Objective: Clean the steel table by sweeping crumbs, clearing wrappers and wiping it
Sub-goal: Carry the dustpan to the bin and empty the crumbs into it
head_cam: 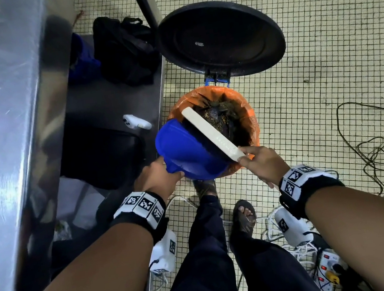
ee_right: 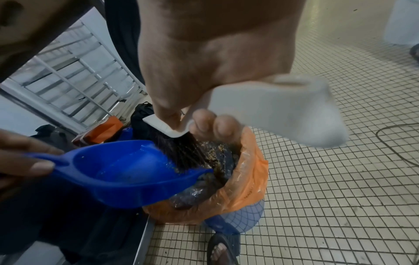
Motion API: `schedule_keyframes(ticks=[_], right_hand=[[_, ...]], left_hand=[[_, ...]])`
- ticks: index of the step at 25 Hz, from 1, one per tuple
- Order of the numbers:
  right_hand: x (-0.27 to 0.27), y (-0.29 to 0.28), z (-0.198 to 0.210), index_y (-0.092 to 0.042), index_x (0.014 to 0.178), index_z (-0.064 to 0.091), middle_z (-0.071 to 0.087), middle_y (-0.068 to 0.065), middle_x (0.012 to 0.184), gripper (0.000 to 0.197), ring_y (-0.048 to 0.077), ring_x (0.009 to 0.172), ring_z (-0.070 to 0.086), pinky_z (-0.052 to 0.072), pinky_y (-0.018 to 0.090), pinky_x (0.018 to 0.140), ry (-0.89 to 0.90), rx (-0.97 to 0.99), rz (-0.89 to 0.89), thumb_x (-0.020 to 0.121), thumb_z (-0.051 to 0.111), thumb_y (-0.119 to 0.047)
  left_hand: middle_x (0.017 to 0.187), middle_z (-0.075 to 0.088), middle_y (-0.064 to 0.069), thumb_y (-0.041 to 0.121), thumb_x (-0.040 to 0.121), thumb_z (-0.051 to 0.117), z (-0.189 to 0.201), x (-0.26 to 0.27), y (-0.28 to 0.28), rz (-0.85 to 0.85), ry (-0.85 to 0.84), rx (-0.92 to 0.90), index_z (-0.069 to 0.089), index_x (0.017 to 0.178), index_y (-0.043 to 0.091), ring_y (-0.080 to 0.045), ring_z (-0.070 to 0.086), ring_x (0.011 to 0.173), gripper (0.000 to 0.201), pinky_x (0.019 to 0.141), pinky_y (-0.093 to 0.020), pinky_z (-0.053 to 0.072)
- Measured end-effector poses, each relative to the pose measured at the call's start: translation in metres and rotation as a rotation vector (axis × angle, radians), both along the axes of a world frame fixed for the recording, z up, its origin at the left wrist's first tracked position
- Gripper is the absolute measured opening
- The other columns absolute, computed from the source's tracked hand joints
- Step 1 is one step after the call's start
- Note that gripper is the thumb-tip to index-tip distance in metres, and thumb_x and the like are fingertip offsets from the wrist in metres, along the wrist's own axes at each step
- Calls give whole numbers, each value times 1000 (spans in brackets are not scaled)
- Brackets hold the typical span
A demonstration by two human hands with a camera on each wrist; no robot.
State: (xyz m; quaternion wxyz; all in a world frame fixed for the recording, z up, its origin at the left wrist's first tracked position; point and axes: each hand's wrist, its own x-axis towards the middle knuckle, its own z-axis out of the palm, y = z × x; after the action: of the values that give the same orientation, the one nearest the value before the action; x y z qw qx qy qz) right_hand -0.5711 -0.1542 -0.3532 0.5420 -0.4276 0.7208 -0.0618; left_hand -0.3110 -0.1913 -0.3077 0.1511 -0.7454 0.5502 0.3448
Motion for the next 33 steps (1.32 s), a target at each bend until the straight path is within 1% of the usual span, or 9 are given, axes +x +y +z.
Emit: schedule_keyframes(ticks=[4, 9, 11, 14, 18, 22, 26, 29, 33], right_hand=[[15, -1, -15, -27, 136, 54, 53, -10, 39, 43, 2, 37, 54, 39, 8, 42, 29, -35, 37, 94, 54, -34], [28, -15, -34, -29, 141, 48, 67, 13, 105, 46, 27, 85, 63, 49, 26, 75, 111, -51, -12, 96, 49, -37], [31, -21, -38, -28, 141, 47, 65, 16, 114, 45, 30, 94, 64, 51, 30, 84, 139, -84, -56, 97, 48, -38], [31, -22, -41, -31, 139, 48, 65, 15, 115, 46, 30, 89, 66, 56, 34, 82, 128, -103, -101, 95, 49, -41], [27, -2, -41, -37, 138, 49, 67, 11, 101, 46, 14, 60, 59, 45, 20, 56, 60, -57, 14, 92, 51, -40], [26, 22, -45, -37, 142, 42, 66, 17, 110, 49, 29, 85, 65, 56, 36, 80, 107, 9, 72, 94, 45, -44], [35, 10, -43, -31, 147, 35, 54, 21, 130, 49, 35, 114, 56, 45, 39, 99, 131, -5, 39, 100, 40, -40], [43, -2, -44, -31, 146, 38, 57, 23, 126, 48, 36, 111, 58, 47, 40, 100, 119, -55, -62, 99, 41, -39], [40, -2, -42, -30, 144, 41, 63, 21, 118, 47, 33, 98, 63, 54, 36, 87, 116, -99, -60, 98, 44, -38]], left_hand=[[77, 65, 4, 45, 77, 70, 4, -4, -4, 17, 53, -25, 62, 95, 29, -17, 62, 70, 26, 68, -30, 52], [79, 66, 7, 48, 75, 71, 5, -4, -3, 20, 47, -8, 63, 98, 30, -15, 62, 72, 30, 65, -27, 48], [82, 67, 7, 47, 77, 71, 4, -3, 0, 2, 45, 3, 63, 100, 30, -15, 63, 74, 30, 67, -28, 49], [91, 68, 4, 44, 79, 69, 5, -3, 0, -29, 23, 6, 62, 105, 29, -21, 64, 81, 30, 76, -34, 54], [86, 66, 3, 44, 78, 69, 5, -4, -4, -9, 31, -10, 61, 100, 29, -20, 62, 77, 28, 69, -29, 48], [84, 66, 2, 44, 76, 70, 1, -1, -7, 2, 13, -14, 61, 98, 29, -21, 62, 75, 28, 69, -30, 51], [81, 67, 4, 43, 76, 71, -6, -3, 1, 10, 47, -19, 61, 96, 30, -18, 64, 75, 26, 74, -34, 56], [82, 67, 5, 45, 74, 71, -9, -4, 2, 4, 58, -27, 62, 96, 30, -18, 64, 76, 28, 75, -34, 56], [84, 67, 4, 46, 74, 69, -8, -3, -1, -26, 26, -13, 61, 97, 30, -19, 65, 76, 29, 76, -36, 57]])
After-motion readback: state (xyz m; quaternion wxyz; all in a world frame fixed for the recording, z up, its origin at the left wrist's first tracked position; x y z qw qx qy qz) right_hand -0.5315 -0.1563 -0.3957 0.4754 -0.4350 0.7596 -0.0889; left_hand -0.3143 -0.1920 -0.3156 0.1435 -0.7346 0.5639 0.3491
